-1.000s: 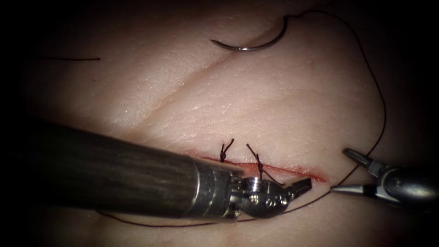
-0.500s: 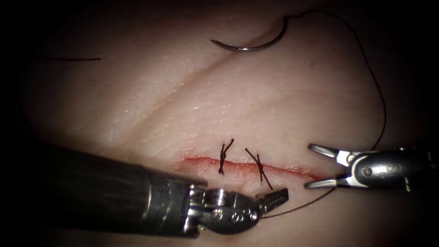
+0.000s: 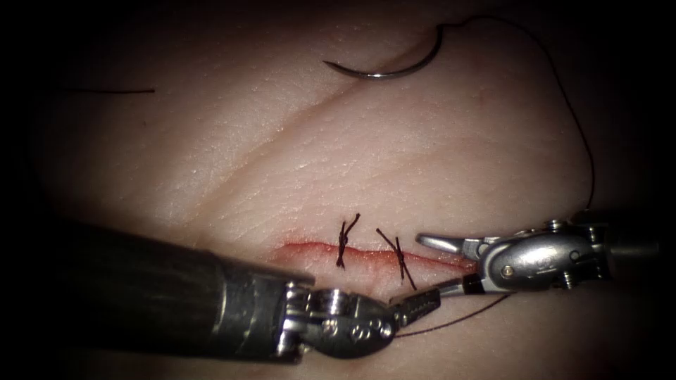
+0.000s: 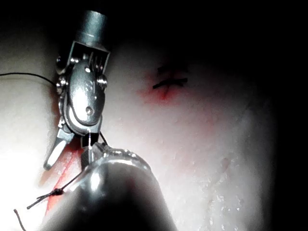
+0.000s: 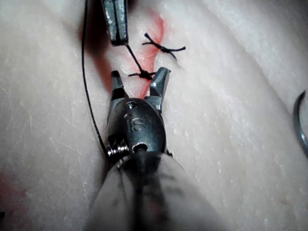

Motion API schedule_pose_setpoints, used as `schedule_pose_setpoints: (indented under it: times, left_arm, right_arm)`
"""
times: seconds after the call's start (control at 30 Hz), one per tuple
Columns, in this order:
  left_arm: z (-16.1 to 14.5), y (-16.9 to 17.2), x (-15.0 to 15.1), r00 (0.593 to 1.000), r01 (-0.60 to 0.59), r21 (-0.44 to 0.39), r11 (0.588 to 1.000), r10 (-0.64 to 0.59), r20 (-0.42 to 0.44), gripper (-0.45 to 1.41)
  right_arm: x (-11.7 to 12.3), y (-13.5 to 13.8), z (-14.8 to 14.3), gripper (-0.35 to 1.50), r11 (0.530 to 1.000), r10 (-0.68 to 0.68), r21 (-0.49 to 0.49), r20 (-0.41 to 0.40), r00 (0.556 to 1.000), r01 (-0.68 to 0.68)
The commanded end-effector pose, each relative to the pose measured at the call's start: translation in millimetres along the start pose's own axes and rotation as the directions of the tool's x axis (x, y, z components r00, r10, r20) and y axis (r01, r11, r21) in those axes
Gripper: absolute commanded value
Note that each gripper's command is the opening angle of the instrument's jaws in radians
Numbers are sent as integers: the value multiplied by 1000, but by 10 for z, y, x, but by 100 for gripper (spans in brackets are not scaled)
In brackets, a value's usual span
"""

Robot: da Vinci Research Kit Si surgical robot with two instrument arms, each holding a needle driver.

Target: Wound Closure

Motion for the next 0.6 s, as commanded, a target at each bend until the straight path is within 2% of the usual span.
schedule_pose_setpoints:
  times: [0.03,0.1,0.23,0.33,0.47,0.6]
  left_arm:
    - [5,3,-2,1000,0,-5,1000,0,-5,-45]
    - [4,3,-3,1000,-1,-6,1000,1,-6,-45]
    - [3,2,-3,1000,0,-7,1000,0,-6,-45]
    - [3,2,-3,1000,-1,-9,1000,0,-9,-45]
    - [-1,2,-6,1000,-3,-16,1000,2,-16,-45]
    - [-5,2,-8,1000,-4,-18,1000,4,-17,-45]
  right_arm:
    - [3,-2,14,132,999,-53,3,-34,998,53]
    - [14,1,20,130,997,-70,32,-101,992,74]
    - [19,2,30,130,994,-84,53,-161,983,93]
    - [17,-1,38,130,993,-92,55,-169,981,102]
    - [8,-7,68,130,989,-107,81,-186,977,124]
    - [6,-7,75,130,988,-107,87,-194,975,126]
